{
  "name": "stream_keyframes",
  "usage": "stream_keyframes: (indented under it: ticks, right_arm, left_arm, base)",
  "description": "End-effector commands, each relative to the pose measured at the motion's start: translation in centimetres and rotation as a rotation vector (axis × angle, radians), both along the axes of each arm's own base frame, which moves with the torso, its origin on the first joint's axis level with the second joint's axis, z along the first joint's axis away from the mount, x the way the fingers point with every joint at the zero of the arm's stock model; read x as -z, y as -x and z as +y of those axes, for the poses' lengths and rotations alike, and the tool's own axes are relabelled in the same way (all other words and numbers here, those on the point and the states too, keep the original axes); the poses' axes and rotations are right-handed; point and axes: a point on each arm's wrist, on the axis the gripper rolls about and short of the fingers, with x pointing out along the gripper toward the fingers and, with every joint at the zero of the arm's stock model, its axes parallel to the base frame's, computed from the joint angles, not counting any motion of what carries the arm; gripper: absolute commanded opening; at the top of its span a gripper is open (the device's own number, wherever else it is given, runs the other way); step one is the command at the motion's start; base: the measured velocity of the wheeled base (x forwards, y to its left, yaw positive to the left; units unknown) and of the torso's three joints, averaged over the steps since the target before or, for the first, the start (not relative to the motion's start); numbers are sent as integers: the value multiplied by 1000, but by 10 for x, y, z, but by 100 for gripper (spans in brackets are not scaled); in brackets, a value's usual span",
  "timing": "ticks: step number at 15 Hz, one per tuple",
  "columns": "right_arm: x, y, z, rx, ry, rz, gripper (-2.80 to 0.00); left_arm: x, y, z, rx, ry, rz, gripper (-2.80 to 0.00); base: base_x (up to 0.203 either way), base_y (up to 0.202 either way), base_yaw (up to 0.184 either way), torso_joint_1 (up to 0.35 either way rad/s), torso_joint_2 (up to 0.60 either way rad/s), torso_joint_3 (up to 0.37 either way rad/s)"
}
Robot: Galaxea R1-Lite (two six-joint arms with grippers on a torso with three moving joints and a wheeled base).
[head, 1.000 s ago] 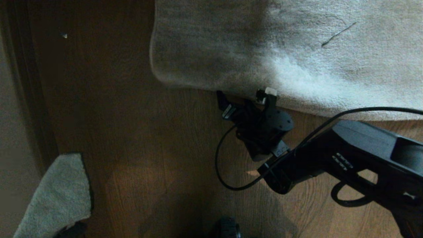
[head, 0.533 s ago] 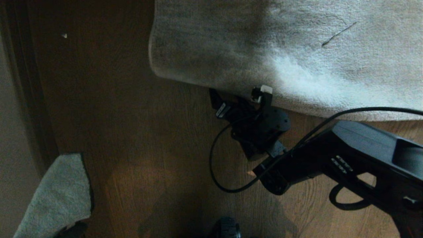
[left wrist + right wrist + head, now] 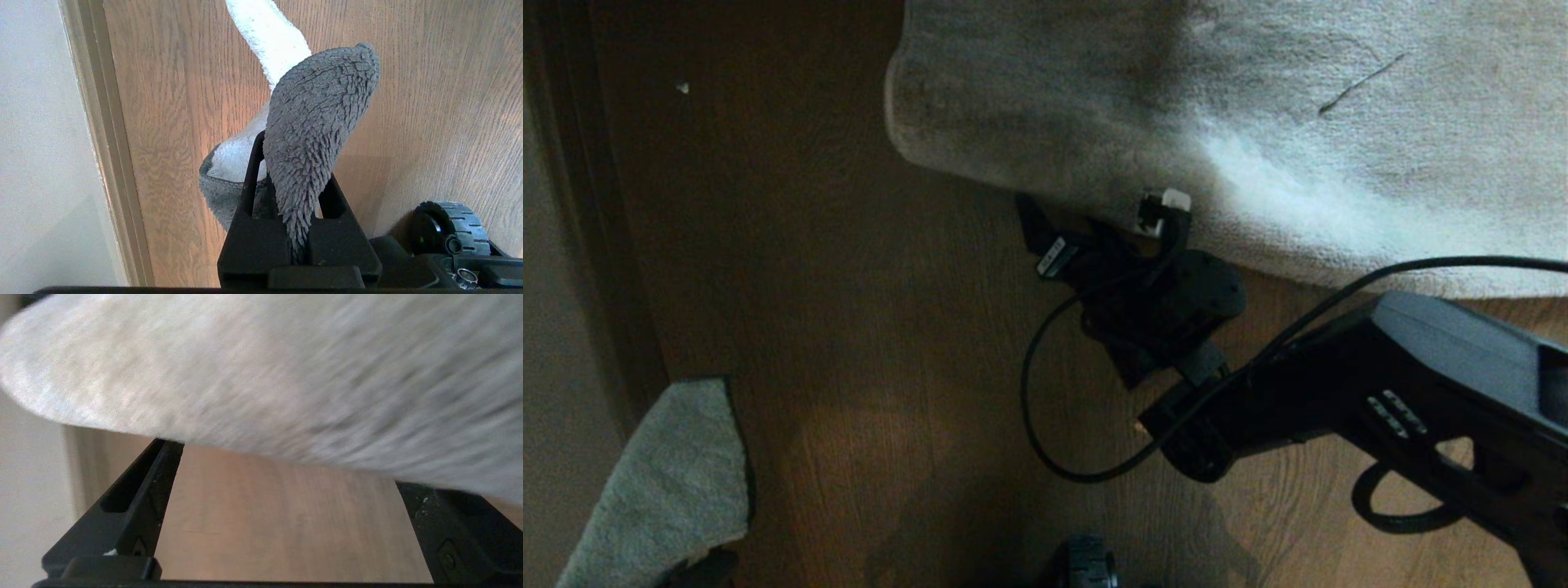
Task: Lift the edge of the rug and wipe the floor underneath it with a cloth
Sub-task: Lift up the carpet
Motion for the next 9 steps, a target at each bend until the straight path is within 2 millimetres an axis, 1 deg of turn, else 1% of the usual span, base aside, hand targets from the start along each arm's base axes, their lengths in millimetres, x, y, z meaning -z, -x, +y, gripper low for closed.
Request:
stream_keyframes:
  ticks: [1,4,5,7,9]
  right_arm:
    - [-10,12,2,-23,-43,-39,0]
    - [-11,24,12,-56,-42,-38,0]
    - [-7,28,13,-66,-29,-26,0]
    - [6,37,15,-81,17,15,0]
    - [22,43,12,-79,65,66,0]
  left_arm:
    - [0,0,0,-1,1,-1,-280]
    - [0,0,0,-1,1,-2,-280]
    - [0,0,0,-1,1,-2,-280]
    - [0,0,0,-1,1,-1,-280]
    - [0,0,0,-1,1,-2,-280]
  base:
    - [0,0,0,0,0,0]
    - [0,0,0,0,0,0]
    - [0,0,0,0,0,0]
    - [0,0,0,0,0,0]
    - [0,0,0,0,0,0]
